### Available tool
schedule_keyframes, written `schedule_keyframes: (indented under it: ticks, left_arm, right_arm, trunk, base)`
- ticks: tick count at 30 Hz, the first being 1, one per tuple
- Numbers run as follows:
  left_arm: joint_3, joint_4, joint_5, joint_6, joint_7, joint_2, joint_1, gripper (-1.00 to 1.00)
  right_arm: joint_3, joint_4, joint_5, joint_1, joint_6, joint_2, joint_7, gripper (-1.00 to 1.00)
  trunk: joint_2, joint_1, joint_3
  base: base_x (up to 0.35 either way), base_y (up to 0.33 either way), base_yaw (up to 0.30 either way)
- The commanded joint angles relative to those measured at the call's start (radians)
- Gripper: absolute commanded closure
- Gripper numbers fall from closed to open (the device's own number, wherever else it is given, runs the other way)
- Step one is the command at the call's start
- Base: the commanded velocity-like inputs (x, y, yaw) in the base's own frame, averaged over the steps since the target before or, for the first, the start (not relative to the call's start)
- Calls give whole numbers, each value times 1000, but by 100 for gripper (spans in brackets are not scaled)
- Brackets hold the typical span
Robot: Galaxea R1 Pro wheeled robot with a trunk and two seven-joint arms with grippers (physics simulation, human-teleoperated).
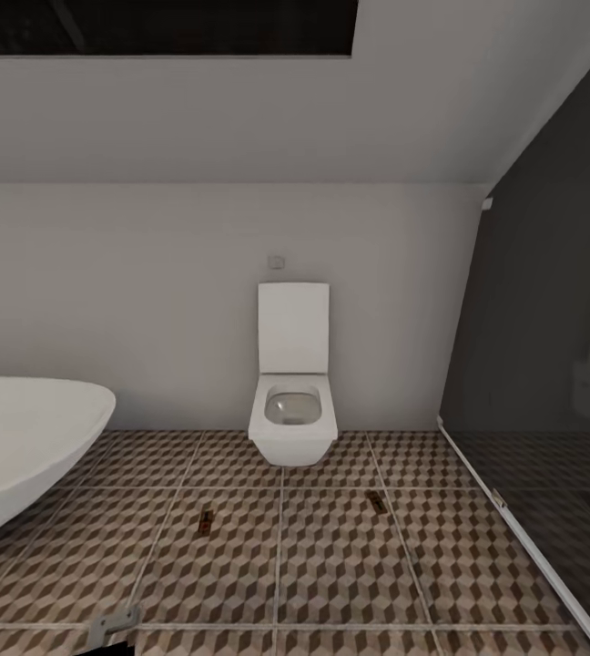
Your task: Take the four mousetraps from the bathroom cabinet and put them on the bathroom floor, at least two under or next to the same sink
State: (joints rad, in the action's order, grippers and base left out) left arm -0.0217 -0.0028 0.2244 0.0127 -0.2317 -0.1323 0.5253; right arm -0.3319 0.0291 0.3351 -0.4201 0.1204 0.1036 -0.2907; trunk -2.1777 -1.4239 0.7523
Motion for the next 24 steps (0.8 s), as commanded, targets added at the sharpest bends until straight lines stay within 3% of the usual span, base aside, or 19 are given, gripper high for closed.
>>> schedule_keyframes:
  ticks: [1,24]
  left_arm:
    - [-3,0,7,-1,-2,0,-4,-100]
    - [-2,0,11,-8,-3,2,-52,-100]
  right_arm:
    - [-9,3,10,5,7,-1,0,-100]
    - [-8,4,10,44,8,-1,2,-100]
  trunk:
    - [7,4,-2]
    - [168,92,-74]
  base:
    - [0,0,0]
    - [0,0,0]
